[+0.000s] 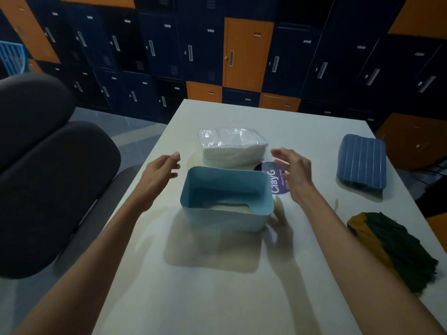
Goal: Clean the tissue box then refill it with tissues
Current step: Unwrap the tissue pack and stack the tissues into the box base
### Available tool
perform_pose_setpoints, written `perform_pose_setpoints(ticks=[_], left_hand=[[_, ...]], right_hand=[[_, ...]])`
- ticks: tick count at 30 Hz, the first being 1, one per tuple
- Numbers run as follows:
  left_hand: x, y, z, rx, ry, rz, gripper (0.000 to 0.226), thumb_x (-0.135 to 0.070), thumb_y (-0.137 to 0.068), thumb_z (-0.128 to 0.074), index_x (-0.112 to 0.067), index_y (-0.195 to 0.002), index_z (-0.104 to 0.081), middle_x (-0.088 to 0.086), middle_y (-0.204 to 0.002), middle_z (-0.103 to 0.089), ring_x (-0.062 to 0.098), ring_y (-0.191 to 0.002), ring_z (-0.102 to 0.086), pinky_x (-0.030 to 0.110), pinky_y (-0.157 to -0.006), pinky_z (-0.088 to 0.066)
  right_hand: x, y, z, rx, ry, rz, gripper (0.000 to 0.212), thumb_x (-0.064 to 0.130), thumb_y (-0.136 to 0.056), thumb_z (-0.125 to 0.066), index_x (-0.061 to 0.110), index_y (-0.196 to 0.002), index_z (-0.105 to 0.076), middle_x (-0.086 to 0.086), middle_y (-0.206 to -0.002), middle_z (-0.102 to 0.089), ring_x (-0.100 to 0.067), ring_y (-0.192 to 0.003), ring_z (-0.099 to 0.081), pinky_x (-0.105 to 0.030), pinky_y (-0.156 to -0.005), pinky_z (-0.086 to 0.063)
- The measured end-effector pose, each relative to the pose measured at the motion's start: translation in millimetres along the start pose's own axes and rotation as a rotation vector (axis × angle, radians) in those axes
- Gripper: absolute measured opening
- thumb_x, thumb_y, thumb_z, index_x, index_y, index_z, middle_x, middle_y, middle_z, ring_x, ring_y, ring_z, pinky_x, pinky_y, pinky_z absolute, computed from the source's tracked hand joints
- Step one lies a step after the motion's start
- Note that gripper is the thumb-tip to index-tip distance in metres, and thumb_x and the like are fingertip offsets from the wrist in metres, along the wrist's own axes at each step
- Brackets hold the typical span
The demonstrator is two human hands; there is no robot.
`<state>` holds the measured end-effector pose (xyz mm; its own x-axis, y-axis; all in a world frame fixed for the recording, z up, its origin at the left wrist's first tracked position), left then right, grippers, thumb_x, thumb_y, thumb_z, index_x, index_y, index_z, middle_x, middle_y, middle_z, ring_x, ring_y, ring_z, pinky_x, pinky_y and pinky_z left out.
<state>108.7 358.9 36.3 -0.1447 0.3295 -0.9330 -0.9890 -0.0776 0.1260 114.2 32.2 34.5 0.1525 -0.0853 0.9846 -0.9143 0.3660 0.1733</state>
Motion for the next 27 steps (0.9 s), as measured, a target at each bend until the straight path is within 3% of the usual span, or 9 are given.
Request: perform_pose_setpoints(ticks=[5,10,13,17,20,25,27], left_hand=[[-22,-59,-8,0.053,-0.009,0.065,0.050,-0.048,-0.100,-0.044,-0.011,-0.131,-0.053,0.009,-0.130,-0.059,0.023,-0.107,-0.060,0.039,-0.088,-0.044],[-16,-106,-37,0.151,-0.017,0.293,0.067,-0.062,-0.094,-0.043,-0.009,-0.135,-0.043,0.016,-0.142,-0.046,0.037,-0.122,-0.053,0.046,-0.089,-0.045],[-10,-122,-51,0.237,0.001,0.392,0.086,-0.071,-0.088,-0.043,-0.012,-0.149,-0.029,0.020,-0.147,-0.040,0.041,-0.126,-0.049,0.048,-0.089,-0.046],[-4,-138,-61,0.298,0.008,0.443,0.089,-0.077,-0.079,-0.050,-0.018,-0.145,-0.039,0.019,-0.140,-0.048,0.039,-0.116,-0.057,0.048,-0.087,-0.054],[-1,-146,-66,0.300,0.061,0.435,0.077,-0.067,-0.081,-0.060,-0.012,-0.135,-0.050,0.017,-0.130,-0.056,0.035,-0.108,-0.062,0.038,-0.071,-0.056],[2,-152,-73,0.238,0.105,0.381,0.058,-0.048,-0.085,-0.065,-0.003,-0.121,-0.060,0.012,-0.102,-0.063,0.027,-0.083,-0.064,0.034,-0.068,-0.055],[3,-150,-76,0.220,0.145,0.427,0.057,-0.047,-0.084,-0.066,-0.005,-0.121,-0.057,0.014,-0.105,-0.059,0.027,-0.084,-0.062,0.037,-0.070,-0.059]], right_hand=[[15,-54,0,-0.046,0.135,-0.110,0.032,0.037,-0.093,-0.051,0.018,-0.116,-0.063,-0.004,-0.117,-0.064,-0.024,-0.104,-0.059,-0.037,-0.083,-0.043],[6,-103,-21,0.043,0.285,-0.256,0.055,0.050,-0.094,-0.046,0.015,-0.136,-0.047,-0.007,-0.125,-0.056,-0.027,-0.106,-0.054,-0.041,-0.086,-0.042],[0,-118,-38,0.120,0.331,-0.327,0.063,0.056,-0.092,-0.046,0.012,-0.137,-0.044,-0.009,-0.125,-0.055,-0.029,-0.107,-0.054,-0.037,-0.079,-0.046],[-9,-136,-55,0.173,0.414,-0.392,0.074,0.062,-0.086,-0.050,0.013,-0.141,-0.040,-0.008,-0.139,-0.047,-0.030,-0.119,-0.049,-0.041,-0.097,-0.046],[-11,-141,-65,0.210,0.471,-0.406,0.069,0.058,-0.086,-0.053,0.013,-0.137,-0.044,-0.005,-0.131,-0.051,-0.024,-0.113,-0.052,-0.035,-0.089,-0.045],[-18,-141,-65,0.305,0.372,-0.501,0.067,0.060,-0.071,-0.065,0.013,-0.120,-0.061,-0.010,-0.112,-0.069,-0.027,-0.095,-0.065,-0.042,-0.091,-0.053],[-11,-136,-65,0.365,0.271,-0.505,0.062,0.059,-0.073,-0.065,0.014,-0.115,-0.062,-0.012,-0.109,-0.070,-0.028,-0.094,-0.065,-0.043,-0.093,-0.050]])
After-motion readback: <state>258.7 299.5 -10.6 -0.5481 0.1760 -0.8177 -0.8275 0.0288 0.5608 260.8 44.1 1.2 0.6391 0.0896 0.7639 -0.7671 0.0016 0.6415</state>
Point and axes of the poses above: each hand's wrist, its own y-axis away from the middle knuckle, its own z-axis out of the back of the hand, x = y × z, the point moved 5 cm from there along -y, towards the middle knuckle
